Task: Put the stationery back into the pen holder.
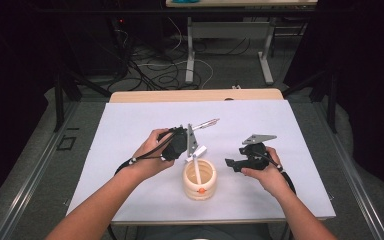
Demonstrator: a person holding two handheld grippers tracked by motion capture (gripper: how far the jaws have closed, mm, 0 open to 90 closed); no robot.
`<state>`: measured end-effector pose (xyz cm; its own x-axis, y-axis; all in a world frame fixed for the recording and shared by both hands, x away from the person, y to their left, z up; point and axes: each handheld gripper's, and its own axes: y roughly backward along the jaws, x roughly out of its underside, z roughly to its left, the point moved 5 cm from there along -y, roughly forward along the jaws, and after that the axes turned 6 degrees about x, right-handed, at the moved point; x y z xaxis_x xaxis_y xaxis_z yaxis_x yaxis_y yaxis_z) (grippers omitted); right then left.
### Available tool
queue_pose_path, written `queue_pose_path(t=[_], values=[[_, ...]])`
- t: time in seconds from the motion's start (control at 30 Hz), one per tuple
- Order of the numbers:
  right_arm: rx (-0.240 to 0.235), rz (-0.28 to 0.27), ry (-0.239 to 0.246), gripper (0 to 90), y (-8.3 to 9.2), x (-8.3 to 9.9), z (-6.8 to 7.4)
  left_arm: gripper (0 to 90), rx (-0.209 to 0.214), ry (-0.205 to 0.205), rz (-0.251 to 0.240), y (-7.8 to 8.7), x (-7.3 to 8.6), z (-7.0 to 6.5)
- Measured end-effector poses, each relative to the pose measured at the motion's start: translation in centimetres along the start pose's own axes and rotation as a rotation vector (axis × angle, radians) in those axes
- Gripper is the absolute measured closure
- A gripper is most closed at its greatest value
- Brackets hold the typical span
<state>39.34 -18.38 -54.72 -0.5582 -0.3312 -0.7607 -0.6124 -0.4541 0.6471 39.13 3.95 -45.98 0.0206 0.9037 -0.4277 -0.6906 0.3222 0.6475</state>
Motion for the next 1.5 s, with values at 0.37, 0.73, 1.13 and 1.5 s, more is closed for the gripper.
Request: queue_pose_path(t=[0.37,0.73,1.13,1.5], values=[[0.003,-0.012,0.002,27.5,0.2,-0.3,-0.1,80.4,-0.062,-0.121,0.008,0.7,-0.5,-0.9],[-0.013,-0.011,0.001,29.8,0.4,-0.8,0.0,80.4,-0.159,-0.32,0.02,2.5,-0.7,-1.8],[-0.015,-0.016,0.119,37.5,1.9,-3.3,0.2,80.5,-0.184,-0.471,0.048,2.6,-1.5,-3.0],[-0.01,0.087,0.266,47.6,4.2,-4.3,0.7,80.4,-0.199,-0.521,0.048,2.6,-1.8,-3.8]])
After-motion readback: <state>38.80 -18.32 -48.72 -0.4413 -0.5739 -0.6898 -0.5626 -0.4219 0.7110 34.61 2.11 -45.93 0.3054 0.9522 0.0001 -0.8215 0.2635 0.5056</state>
